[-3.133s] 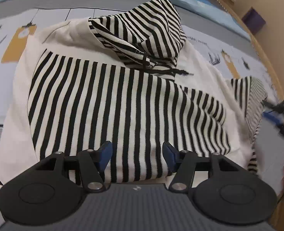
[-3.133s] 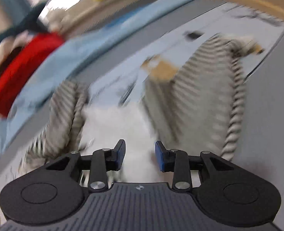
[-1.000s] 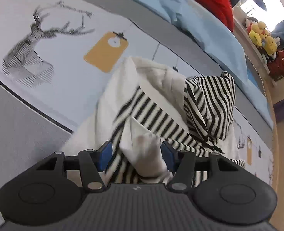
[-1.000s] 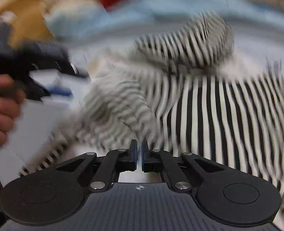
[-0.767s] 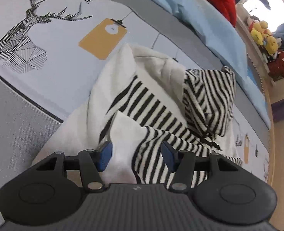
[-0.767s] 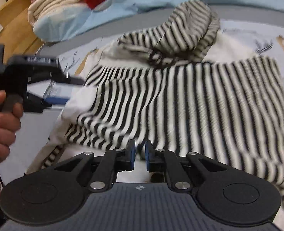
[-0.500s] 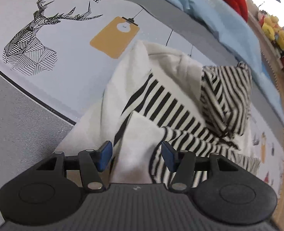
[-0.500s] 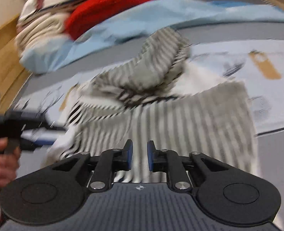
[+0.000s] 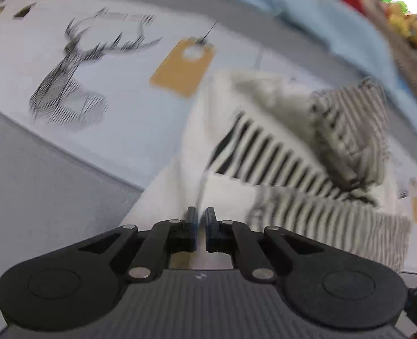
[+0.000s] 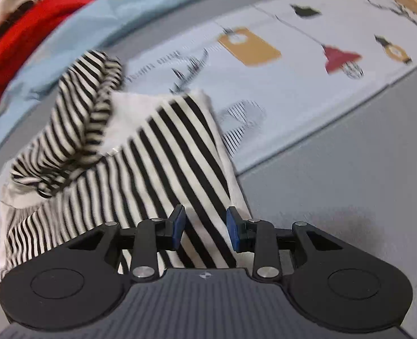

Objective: Fold small clothes

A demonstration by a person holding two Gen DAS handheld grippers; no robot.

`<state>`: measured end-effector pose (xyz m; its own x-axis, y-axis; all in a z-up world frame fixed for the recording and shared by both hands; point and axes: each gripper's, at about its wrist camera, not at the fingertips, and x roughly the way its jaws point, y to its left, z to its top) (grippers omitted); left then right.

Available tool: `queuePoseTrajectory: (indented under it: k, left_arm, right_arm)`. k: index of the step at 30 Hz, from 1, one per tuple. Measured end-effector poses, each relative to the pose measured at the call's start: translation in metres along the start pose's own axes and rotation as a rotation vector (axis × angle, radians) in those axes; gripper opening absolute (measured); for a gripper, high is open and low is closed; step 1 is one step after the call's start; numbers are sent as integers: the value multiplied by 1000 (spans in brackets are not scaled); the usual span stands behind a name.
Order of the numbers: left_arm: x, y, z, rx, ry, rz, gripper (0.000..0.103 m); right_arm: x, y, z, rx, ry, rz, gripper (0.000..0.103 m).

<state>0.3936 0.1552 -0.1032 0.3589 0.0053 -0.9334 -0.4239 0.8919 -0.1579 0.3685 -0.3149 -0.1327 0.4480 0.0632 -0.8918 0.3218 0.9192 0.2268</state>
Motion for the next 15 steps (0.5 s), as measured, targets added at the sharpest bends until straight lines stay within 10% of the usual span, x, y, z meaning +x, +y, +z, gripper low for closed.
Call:
queuePoseTrajectory:
  k: [5,15]
  left_arm:
    - [-23,-7,5,47,-114,-58,33]
    - [-2,10,12,-10,-38,-28,63]
  right_arm:
    - [3,-1,0,5,-19,-50,34]
    - [19,-1,4,-87,-27,-67,52]
